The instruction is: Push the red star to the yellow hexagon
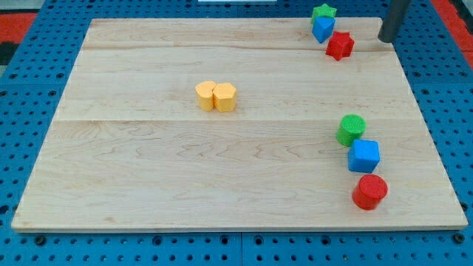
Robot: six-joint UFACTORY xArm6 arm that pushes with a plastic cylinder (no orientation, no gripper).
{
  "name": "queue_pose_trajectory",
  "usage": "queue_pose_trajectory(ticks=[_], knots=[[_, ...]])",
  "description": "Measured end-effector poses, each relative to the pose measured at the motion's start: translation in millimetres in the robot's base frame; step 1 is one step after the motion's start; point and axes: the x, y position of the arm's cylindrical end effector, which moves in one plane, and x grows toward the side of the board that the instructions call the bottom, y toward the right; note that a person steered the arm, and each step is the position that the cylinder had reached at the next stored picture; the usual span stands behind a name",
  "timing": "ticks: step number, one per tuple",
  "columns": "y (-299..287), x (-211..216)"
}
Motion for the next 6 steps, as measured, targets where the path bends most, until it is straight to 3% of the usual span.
queue_pose_trajectory(ticks=[3, 6], knots=[[-100, 23], [-118, 60]])
